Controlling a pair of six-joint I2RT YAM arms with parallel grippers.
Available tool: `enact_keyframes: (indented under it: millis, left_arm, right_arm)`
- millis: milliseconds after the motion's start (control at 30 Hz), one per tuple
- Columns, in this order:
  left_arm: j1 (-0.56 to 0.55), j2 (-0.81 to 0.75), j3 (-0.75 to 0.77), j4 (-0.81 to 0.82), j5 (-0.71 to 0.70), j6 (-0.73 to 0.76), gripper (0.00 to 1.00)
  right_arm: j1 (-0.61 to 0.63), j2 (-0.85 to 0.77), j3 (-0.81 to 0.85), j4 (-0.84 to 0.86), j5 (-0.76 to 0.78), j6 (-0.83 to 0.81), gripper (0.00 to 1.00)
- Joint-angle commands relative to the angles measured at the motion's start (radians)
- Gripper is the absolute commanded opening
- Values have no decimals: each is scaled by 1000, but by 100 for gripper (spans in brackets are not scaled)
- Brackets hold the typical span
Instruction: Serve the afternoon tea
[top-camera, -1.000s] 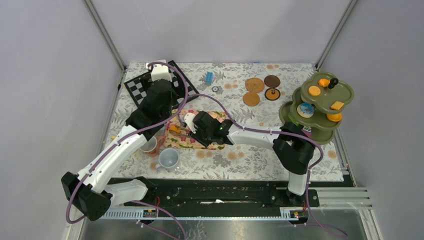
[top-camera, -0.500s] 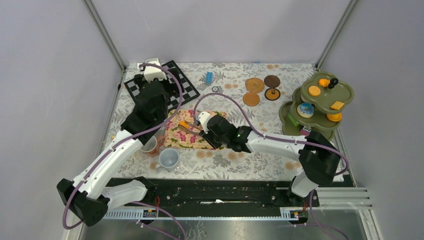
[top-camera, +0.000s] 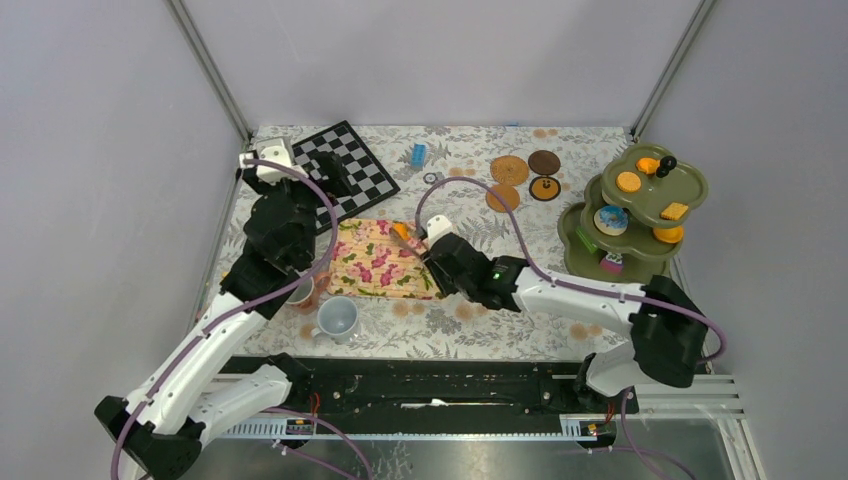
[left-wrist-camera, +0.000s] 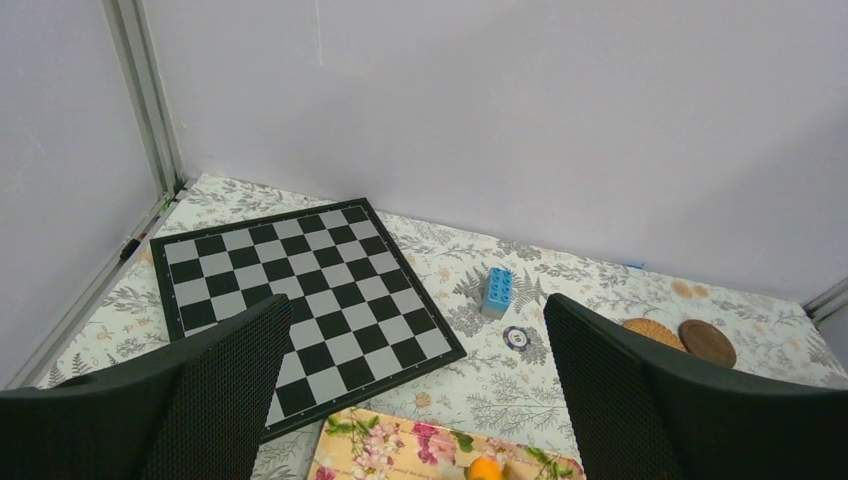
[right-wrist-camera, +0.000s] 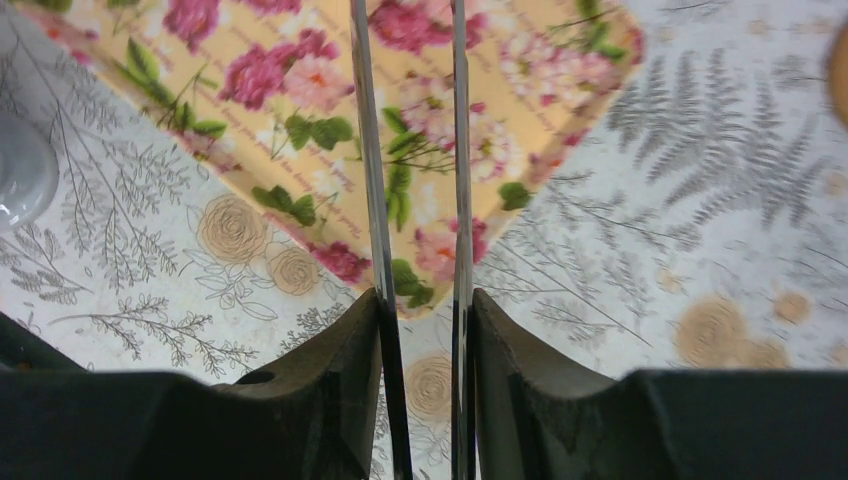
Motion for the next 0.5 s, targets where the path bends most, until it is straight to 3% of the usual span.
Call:
enact_keyframes:
  millis: [0, 200, 467]
  left_arm:
    - [-2, -71, -10, 64, 21, -6, 99]
    - [-4, -123, -16, 54, 65, -42, 99]
    - [-16, -144, -5, 32, 98, -80, 99]
  right_arm:
    - [-1, -120, 114, -115, 200, 74, 22]
    - [-48, -219, 242, -326, 397, 72, 23]
    - [-259, -333, 406, -502, 521, 66, 25]
